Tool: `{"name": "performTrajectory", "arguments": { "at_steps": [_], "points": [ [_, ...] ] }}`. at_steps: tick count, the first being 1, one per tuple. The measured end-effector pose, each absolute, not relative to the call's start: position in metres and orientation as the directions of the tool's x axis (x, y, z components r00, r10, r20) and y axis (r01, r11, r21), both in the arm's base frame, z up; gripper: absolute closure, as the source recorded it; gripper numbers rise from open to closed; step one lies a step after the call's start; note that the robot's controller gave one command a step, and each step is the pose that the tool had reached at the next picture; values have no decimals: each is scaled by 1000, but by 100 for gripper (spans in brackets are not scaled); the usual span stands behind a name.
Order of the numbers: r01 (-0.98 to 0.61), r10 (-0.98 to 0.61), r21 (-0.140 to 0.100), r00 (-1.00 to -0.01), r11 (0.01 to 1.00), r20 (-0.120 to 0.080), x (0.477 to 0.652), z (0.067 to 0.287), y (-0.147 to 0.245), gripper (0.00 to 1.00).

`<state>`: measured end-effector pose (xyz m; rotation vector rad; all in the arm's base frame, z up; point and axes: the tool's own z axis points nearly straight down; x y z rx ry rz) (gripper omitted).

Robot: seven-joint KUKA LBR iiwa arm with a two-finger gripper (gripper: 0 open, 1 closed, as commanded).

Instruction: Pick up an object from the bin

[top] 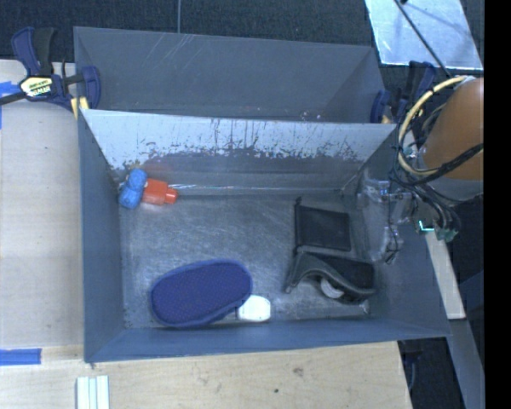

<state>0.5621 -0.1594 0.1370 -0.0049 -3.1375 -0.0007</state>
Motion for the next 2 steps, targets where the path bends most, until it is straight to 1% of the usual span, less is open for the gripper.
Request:
{"name": "performTrajectory", "arguments": {
  "at_steps": [1, 2],
  "points": [
    [138, 138, -3, -990, 990, -19, 580, 80, -130, 0],
    [37, 37, -2, -999, 999, -22, 589, 75, -97, 0]
  ]
}}
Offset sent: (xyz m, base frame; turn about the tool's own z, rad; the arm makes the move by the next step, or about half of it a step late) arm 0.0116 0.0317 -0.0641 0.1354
